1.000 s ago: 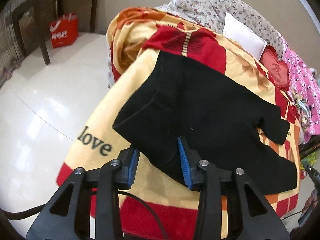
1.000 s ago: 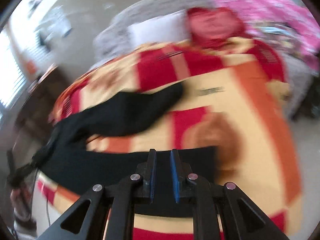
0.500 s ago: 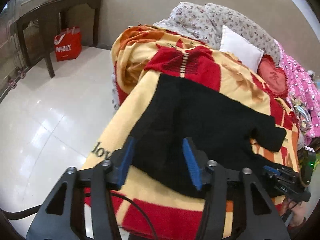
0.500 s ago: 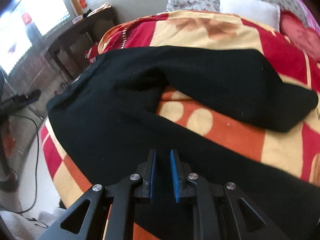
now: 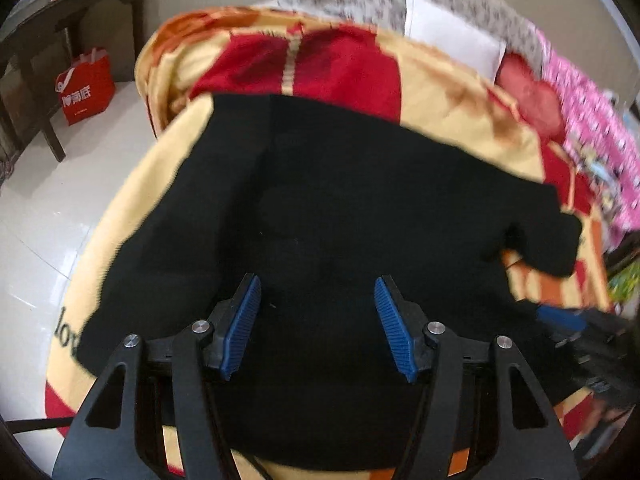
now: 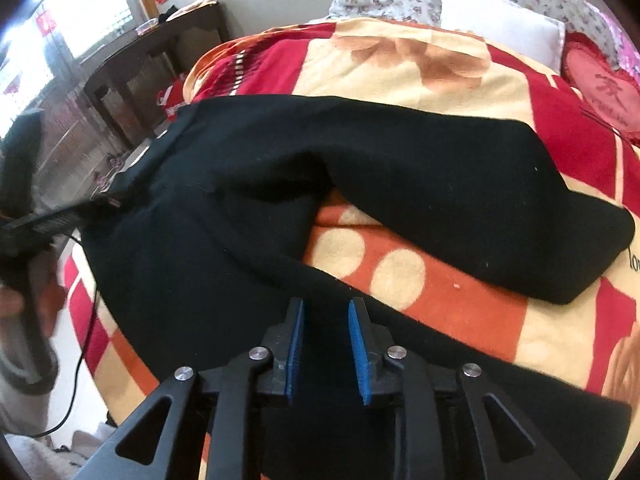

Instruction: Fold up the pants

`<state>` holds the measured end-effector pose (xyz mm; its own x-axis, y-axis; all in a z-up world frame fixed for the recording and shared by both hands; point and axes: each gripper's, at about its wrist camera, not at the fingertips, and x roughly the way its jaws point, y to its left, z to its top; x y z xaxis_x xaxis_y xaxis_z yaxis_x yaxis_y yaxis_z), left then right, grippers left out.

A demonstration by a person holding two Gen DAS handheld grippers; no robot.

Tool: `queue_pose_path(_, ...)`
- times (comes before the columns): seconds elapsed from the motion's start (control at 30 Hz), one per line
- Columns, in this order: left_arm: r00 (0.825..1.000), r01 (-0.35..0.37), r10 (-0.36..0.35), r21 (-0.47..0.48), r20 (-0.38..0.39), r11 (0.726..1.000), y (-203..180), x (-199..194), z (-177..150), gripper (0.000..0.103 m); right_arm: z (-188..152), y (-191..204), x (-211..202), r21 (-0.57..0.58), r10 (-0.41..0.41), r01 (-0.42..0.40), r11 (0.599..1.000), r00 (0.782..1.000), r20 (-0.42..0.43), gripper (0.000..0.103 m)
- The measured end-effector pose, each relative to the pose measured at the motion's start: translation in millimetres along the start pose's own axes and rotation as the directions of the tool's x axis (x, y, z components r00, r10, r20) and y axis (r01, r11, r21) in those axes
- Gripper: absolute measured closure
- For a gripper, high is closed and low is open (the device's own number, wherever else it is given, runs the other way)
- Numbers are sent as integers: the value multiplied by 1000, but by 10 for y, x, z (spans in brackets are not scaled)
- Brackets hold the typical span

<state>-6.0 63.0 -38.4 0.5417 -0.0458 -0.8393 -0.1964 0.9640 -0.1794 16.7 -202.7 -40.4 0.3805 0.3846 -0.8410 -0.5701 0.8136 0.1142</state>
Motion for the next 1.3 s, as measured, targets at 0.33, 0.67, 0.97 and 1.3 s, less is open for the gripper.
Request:
queue_pose_path(0.33, 1000, 22, -22, -64, 10, 998, 200, 70, 373, 44, 1139, -357, -31, -150, 1, 24, 988, 986, 165, 53)
queue_pose_path(0.67, 998, -47, 46, -8, -40, 999, 179, 374, 684, 44, 1626, -443, 858, -368, 36, -58, 928, 997, -65, 53)
queue_pose_path(0.97, 999, 10, -6, -101, 36, 995, 370, 56, 697, 44, 1445, -221, 462, -397, 99, -77, 915, 994, 35, 97)
queue_pose_path(1.3, 965, -64, 117, -224, 233, 972, 988, -953, 435, 37, 398, 524, -667, -486, 177, -78, 870, 971, 161, 100)
